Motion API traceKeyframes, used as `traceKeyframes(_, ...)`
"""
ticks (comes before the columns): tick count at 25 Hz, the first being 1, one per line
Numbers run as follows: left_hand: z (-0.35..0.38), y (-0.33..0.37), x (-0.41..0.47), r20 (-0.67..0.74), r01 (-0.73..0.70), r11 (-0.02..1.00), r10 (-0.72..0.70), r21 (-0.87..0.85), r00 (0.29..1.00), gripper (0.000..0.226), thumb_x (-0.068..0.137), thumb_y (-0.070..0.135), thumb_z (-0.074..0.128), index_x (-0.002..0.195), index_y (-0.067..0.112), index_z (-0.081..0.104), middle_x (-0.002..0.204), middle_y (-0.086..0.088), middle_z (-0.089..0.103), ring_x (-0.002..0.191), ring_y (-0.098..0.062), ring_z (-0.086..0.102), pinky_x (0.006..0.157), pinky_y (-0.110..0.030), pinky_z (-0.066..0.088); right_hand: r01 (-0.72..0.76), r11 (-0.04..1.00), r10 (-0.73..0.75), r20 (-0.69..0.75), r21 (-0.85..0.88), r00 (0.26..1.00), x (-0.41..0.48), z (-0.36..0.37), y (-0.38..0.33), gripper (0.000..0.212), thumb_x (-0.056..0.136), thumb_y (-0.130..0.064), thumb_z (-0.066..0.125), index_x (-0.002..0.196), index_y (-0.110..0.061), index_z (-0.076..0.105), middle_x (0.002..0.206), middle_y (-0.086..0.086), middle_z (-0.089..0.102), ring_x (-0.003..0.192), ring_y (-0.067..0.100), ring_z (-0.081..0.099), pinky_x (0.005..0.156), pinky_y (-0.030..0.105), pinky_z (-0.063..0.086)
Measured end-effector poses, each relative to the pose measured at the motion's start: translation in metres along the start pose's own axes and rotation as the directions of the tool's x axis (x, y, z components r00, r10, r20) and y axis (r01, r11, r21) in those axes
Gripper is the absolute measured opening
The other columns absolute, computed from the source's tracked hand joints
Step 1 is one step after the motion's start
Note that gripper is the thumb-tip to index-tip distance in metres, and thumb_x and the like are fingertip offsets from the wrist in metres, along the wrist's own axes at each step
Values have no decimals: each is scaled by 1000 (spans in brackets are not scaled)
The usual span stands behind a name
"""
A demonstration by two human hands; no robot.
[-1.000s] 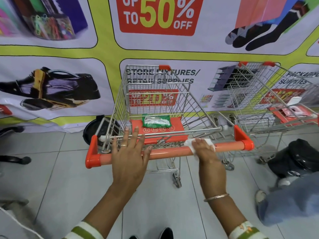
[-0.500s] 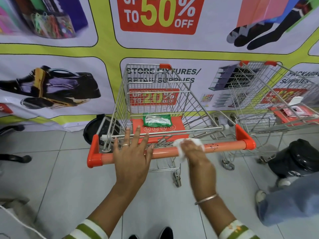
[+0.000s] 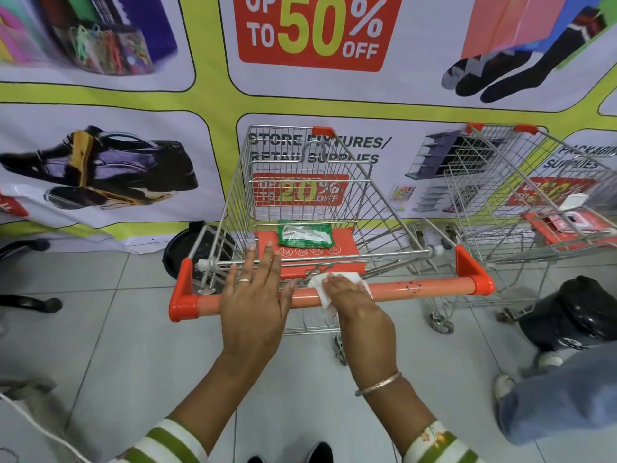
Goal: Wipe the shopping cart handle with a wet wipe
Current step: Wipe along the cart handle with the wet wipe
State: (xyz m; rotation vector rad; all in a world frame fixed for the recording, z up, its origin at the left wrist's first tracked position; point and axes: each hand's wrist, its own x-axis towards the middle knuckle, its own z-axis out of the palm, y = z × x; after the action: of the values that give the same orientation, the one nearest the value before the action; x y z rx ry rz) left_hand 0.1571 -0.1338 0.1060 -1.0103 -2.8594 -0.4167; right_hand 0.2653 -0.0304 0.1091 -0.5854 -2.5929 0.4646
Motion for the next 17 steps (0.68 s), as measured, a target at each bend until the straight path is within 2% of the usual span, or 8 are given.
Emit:
traceKeyframes(2, 0, -3, 1, 8, 0, 1000, 0, -11, 1000, 59, 89, 44, 22, 125, 12, 55, 134, -6, 56, 130, -28, 45, 105, -48, 35, 29, 1000, -29, -14, 8, 999, -1, -3, 13, 50, 58, 20, 72, 101, -6, 70, 105, 11, 73, 101, 25, 68, 87, 45, 52)
traceKeyframes(5, 1, -2, 0, 11, 8, 1000, -8, -7, 1000, 57, 89, 44, 23, 119, 12, 60, 129, -6, 61, 126, -27, 50, 105, -48, 37, -194, 977, 204, -112, 91, 973, -7, -23, 58, 39, 74, 19, 61, 104, -5, 69, 113, 12, 69, 111, 26, 62, 105, 29, 36)
traceKeyframes(7, 1, 1, 0, 6, 15, 1000, -15, -7, 1000, 56, 89, 43, 24, 118, 13, 61, 128, -6, 62, 125, -27, 51, 104, -47, 37, -274, 958, 286, -200, 84, 937, -8, -26, 63, 39, 75, 22, 58, 104, -2, 68, 113, 16, 68, 112, 31, 61, 104, 27, 33)
traceKeyframes(9, 1, 3, 0, -7, 14, 1000, -14, -18, 1000, 55, 89, 42, 25, 118, 12, 62, 126, -5, 63, 124, -27, 52, 103, -47, 39, -261, 965, 260, -184, 23, 948, -6, -10, 37, 44, 70, 21, 62, 106, -3, 67, 113, 15, 69, 109, 30, 63, 98, 26, 41)
traceKeyframes(11, 1, 2, 1, -30, 7, 1000, -7, -22, 1000, 54, 89, 41, 26, 118, 12, 62, 125, -5, 64, 123, -27, 52, 102, -47, 40, -112, 993, 108, -109, -34, 988, -9, 2, 12, 43, 68, 13, 69, 107, -7, 66, 110, 11, 71, 106, 25, 65, 88, 32, 52)
traceKeyframes(13, 2, -1, 1, -43, -3, 1000, 2, -19, 999, 54, 89, 41, 27, 118, 12, 61, 125, -5, 63, 124, -26, 52, 102, -47, 39, -76, 997, 75, -121, 3, 990, -3, -7, 30, 30, 74, 7, 66, 100, -8, 68, 107, 10, 72, 103, 24, 65, 90, 26, 48)
traceKeyframes(16, 3, 1, 0, -63, -3, 1000, 1, -26, 998, 53, 90, 41, 28, 118, 12, 61, 126, -5, 63, 125, -27, 51, 102, -46, 39, -351, 933, 359, -202, 79, 911, 3, -37, 87, 29, 77, 15, 56, 97, -3, 68, 110, 15, 70, 105, 30, 63, 94, 27, 41)
traceKeyframes(17, 4, 3, -1, -68, 3, 1000, -5, -30, 998, 53, 90, 41, 27, 119, 12, 61, 126, -5, 63, 125, -27, 50, 103, -46, 38, -381, 923, 382, -242, 52, 892, 3, -38, 91, 32, 76, 18, 54, 98, -1, 68, 110, 17, 69, 105, 32, 63, 95, 29, 40)
